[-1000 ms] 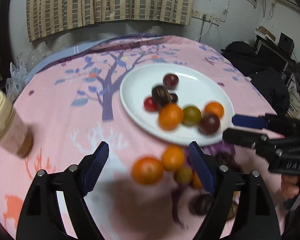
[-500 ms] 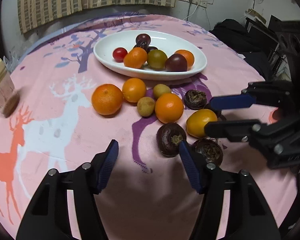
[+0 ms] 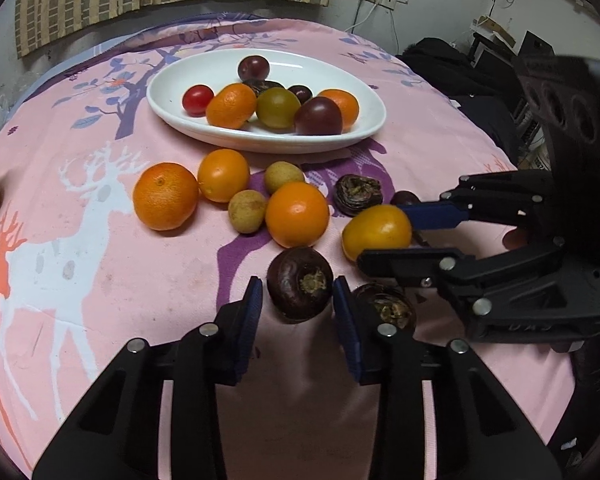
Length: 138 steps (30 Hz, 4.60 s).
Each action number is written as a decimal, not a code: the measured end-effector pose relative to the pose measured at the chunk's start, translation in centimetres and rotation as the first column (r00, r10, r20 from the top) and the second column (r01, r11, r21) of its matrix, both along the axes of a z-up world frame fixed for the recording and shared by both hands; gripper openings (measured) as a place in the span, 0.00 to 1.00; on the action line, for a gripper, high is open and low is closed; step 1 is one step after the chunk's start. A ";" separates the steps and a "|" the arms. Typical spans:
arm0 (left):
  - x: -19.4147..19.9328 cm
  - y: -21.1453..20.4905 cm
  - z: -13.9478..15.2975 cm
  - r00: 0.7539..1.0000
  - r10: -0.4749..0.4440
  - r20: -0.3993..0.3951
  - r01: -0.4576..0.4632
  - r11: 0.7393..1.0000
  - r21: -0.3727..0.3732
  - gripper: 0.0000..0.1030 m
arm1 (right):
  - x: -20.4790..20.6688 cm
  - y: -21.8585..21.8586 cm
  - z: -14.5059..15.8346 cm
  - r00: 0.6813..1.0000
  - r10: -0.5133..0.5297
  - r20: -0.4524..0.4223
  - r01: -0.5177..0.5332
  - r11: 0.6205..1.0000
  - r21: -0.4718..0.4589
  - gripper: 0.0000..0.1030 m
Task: Organize fruits
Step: 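Grasp the yellow tomato with the right tool while the left tool grasps a mangosteen, then drop both fruits onto the white plate and pull the tools back, then grasp a mangosteen with the right tool while the left tool grasps an orange, then carry the mangosteen and orange over the white plate and release them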
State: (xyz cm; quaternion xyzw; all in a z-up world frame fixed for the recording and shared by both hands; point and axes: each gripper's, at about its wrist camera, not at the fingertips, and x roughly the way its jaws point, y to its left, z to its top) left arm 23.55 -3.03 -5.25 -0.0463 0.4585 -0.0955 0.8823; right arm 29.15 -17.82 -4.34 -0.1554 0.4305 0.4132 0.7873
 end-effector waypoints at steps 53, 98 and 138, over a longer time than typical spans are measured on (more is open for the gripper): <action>12.7 5.2 9.3 0.950 0.214 0.230 -0.255 0.953 0.166 0.76 | 8.5 3.2 5.5 0.959 -0.281 0.035 0.273 0.950 0.155 0.57; 3.7 10.1 2.4 0.979 0.195 0.050 -0.199 0.977 0.082 0.73 | -2.3 2.6 1.3 0.936 -0.347 0.057 0.347 0.938 0.014 0.41; 15.2 6.8 6.2 0.975 0.172 0.139 -0.173 0.985 -0.002 0.74 | 11.8 0.2 2.7 0.895 -0.444 -0.046 0.444 0.874 0.200 0.56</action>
